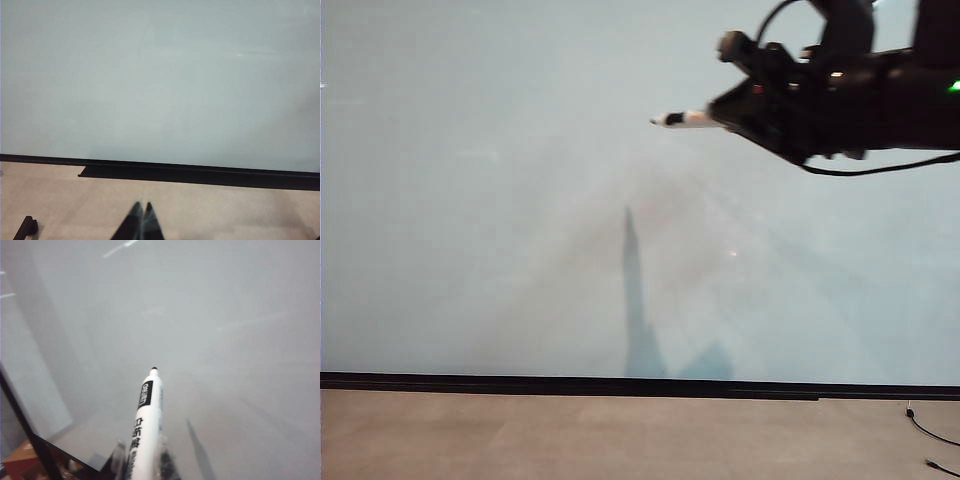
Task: Pick up the pen on the shelf to the right of the whiteboard and draw a cross mark.
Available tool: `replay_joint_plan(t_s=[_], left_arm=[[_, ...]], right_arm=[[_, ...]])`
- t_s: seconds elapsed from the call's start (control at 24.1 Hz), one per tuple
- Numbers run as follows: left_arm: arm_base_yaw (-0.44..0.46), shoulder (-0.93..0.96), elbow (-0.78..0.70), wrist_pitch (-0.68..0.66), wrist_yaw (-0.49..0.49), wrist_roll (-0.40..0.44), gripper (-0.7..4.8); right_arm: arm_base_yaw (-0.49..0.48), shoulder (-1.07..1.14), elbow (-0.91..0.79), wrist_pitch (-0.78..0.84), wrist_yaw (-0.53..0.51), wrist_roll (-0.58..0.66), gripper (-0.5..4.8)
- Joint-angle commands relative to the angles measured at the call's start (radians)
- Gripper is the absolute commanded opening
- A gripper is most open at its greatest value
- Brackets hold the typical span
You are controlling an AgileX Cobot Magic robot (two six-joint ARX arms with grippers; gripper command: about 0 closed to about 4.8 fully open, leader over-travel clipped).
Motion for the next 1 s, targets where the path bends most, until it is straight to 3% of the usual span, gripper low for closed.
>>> replay_joint_plan(t_s=[0.04,1.0], left_arm=[[0.000,0.000,0.003,0.009,0.003,0.004,-0.05],[0.000,0.000,0.003,0.009,0.003,0.004,-0.05]], right_arm=[[0.006,0.034,0.058,0.031,-0.010,0.016,-0.05],[0.022,0.080,0.282,-0.165,0.031,0.005,-0.05]])
